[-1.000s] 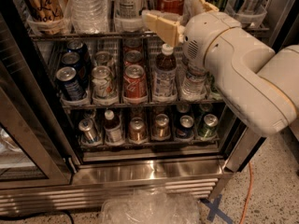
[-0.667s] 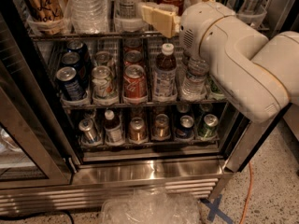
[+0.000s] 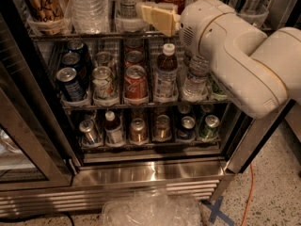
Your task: Pick coke can from top shelf of fridge
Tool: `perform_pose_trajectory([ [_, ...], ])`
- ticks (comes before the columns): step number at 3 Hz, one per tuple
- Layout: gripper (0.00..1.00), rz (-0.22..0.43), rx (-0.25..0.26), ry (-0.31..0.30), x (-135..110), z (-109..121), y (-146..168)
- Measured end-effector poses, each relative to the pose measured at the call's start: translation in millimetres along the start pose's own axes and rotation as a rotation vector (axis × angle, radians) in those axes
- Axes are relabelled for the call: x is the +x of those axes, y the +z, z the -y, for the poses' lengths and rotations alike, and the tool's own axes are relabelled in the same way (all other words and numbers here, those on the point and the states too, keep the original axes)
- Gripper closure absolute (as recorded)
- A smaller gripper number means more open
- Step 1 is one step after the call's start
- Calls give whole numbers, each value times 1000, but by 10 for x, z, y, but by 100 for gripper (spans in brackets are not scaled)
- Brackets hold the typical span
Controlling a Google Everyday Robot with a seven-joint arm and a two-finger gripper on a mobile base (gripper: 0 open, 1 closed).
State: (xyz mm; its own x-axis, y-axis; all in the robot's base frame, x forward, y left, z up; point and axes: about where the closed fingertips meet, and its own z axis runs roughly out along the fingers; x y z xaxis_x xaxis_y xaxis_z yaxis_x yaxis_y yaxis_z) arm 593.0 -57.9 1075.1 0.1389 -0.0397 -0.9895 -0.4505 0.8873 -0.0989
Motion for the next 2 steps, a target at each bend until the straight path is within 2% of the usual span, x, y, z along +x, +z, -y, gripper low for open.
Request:
perform_pose_trajectory([
  [1,12,-38,24,-15,101,156,221],
  [2,9,-41,12,-15,104,89,287],
])
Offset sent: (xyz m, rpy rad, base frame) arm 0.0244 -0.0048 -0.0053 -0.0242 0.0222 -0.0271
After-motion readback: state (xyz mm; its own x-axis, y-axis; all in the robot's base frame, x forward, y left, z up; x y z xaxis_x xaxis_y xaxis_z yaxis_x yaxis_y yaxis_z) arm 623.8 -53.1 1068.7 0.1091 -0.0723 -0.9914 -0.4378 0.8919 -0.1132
